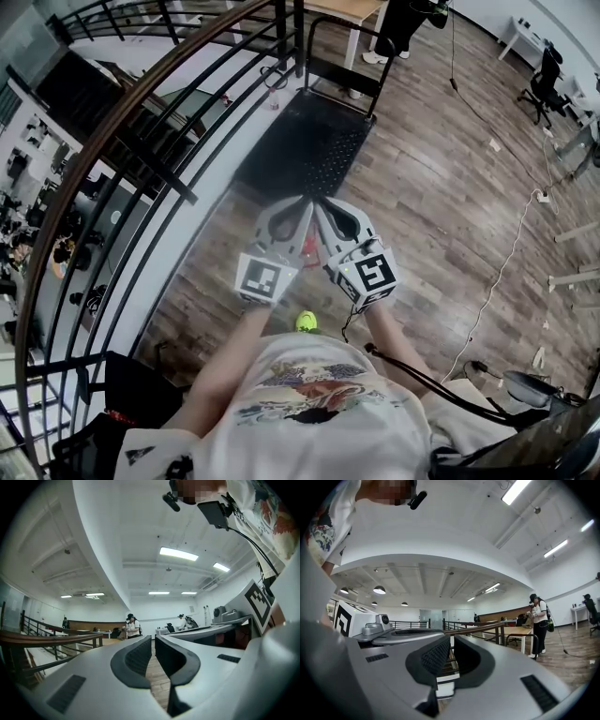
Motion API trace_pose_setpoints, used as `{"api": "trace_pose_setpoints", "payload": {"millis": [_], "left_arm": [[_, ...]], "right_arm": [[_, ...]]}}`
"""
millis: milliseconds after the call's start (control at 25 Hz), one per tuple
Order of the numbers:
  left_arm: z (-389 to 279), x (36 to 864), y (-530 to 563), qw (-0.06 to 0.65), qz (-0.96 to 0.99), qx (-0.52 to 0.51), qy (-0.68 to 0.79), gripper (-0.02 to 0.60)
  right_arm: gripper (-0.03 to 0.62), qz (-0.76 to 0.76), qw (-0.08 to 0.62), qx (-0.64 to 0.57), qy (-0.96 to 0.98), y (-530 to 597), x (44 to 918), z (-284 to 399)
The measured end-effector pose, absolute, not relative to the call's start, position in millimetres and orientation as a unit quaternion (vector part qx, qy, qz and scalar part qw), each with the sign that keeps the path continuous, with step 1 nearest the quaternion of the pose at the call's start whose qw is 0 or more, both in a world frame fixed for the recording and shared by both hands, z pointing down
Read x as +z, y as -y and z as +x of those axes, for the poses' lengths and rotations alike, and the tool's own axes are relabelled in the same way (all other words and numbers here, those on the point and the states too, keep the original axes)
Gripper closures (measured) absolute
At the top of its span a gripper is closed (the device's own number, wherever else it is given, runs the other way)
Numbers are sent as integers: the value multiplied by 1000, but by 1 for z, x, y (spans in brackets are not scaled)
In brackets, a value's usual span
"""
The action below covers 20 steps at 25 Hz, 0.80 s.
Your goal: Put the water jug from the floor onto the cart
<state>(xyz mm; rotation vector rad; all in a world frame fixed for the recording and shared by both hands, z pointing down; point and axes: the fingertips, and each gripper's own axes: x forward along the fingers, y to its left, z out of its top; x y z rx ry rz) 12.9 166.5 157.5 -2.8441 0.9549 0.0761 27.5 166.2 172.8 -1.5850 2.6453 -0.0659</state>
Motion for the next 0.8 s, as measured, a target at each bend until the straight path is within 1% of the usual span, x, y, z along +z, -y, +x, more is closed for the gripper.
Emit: {"api": "trace_pose_setpoints", "payload": {"millis": [400, 600, 800], "left_arm": [[3, 177, -96, 69, -957, 19, -283, 568], [-1, 211, -67, 58, -966, -9, -253, 567], [11, 235, -48, 66, -970, -16, -235, 561]], "right_arm": [[563, -535, 4, -35, -844, -94, 195, 17], [563, -561, -20, -47, -826, -60, 222, 15], [563, -571, -42, -65, -817, -38, 254, 28]]}}
